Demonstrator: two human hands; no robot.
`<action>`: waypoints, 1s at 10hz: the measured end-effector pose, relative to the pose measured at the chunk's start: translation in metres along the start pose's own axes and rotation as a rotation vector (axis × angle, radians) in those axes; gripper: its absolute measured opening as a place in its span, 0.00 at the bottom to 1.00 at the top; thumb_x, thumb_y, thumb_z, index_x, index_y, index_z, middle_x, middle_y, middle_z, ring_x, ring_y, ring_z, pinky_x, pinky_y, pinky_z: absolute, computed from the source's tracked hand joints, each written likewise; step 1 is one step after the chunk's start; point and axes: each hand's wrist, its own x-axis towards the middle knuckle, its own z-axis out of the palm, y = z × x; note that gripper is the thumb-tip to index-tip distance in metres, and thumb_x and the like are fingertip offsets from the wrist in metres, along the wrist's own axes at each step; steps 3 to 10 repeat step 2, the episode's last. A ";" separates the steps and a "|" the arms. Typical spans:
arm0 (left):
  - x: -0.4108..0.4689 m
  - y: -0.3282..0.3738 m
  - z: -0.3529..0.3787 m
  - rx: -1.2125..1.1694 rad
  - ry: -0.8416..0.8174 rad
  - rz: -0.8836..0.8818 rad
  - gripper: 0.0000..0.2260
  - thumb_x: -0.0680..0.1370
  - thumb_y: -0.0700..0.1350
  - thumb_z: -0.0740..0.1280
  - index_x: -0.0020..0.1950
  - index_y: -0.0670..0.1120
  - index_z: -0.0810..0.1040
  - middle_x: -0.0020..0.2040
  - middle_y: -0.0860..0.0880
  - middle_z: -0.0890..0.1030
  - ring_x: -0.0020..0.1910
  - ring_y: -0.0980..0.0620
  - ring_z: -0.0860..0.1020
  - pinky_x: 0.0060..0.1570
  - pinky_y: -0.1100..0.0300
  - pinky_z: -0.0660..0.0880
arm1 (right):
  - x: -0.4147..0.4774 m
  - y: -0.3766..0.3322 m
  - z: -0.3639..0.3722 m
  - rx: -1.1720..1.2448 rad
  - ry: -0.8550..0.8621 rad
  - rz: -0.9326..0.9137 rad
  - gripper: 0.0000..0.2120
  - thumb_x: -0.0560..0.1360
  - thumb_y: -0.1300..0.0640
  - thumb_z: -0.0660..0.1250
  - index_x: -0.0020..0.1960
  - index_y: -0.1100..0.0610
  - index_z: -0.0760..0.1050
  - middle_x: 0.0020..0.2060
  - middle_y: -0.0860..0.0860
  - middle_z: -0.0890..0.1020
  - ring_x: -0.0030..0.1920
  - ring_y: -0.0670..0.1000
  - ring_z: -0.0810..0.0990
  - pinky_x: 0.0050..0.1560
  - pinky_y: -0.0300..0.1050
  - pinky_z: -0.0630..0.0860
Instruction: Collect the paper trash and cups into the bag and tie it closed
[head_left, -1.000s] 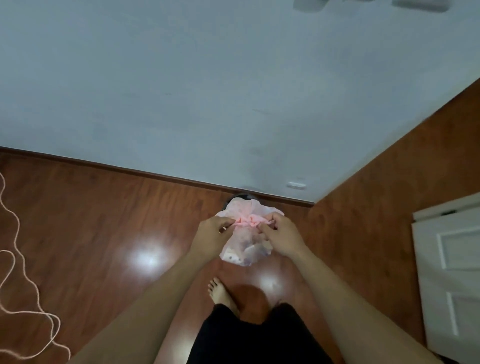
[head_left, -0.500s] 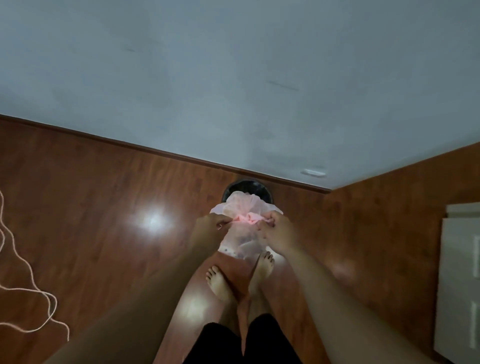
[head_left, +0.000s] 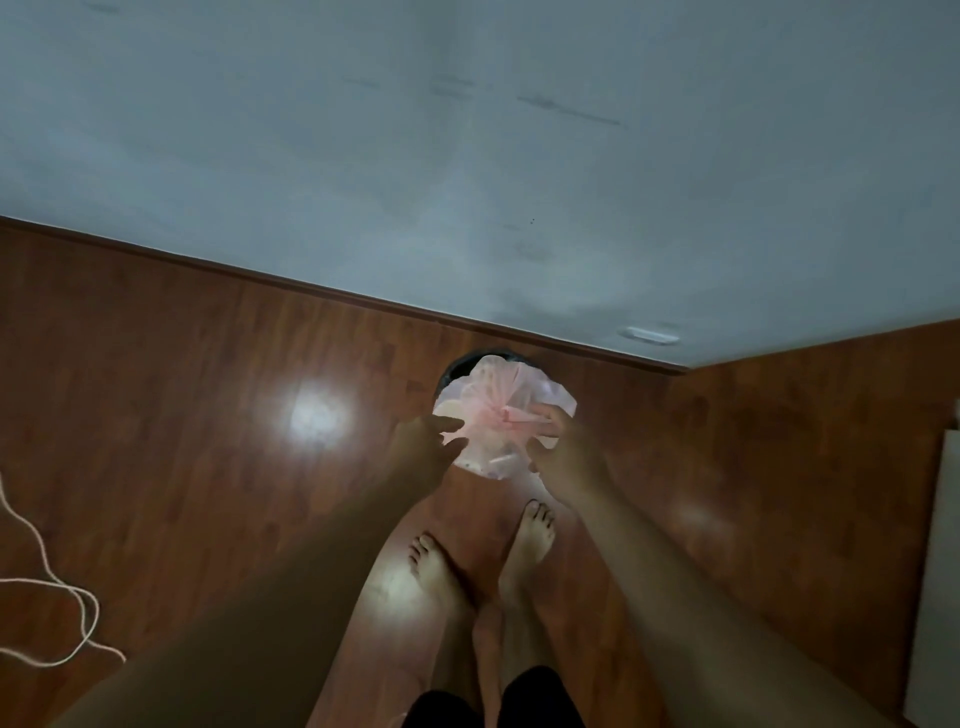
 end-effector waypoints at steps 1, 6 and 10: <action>0.000 -0.003 -0.001 0.036 -0.049 0.015 0.11 0.85 0.47 0.71 0.65 0.47 0.89 0.62 0.44 0.89 0.60 0.44 0.87 0.58 0.55 0.79 | 0.000 0.012 -0.004 0.040 -0.073 0.025 0.22 0.86 0.62 0.68 0.78 0.49 0.76 0.65 0.51 0.83 0.61 0.59 0.86 0.60 0.61 0.85; -0.005 -0.006 -0.002 0.018 -0.045 0.021 0.11 0.86 0.48 0.70 0.65 0.49 0.88 0.62 0.46 0.89 0.59 0.46 0.87 0.55 0.57 0.78 | -0.005 0.018 -0.009 0.031 -0.057 0.036 0.22 0.86 0.59 0.68 0.79 0.51 0.75 0.66 0.54 0.85 0.62 0.61 0.86 0.67 0.63 0.82; -0.005 -0.006 -0.002 0.018 -0.045 0.021 0.11 0.86 0.48 0.70 0.65 0.49 0.88 0.62 0.46 0.89 0.59 0.46 0.87 0.55 0.57 0.78 | -0.005 0.018 -0.009 0.031 -0.057 0.036 0.22 0.86 0.59 0.68 0.79 0.51 0.75 0.66 0.54 0.85 0.62 0.61 0.86 0.67 0.63 0.82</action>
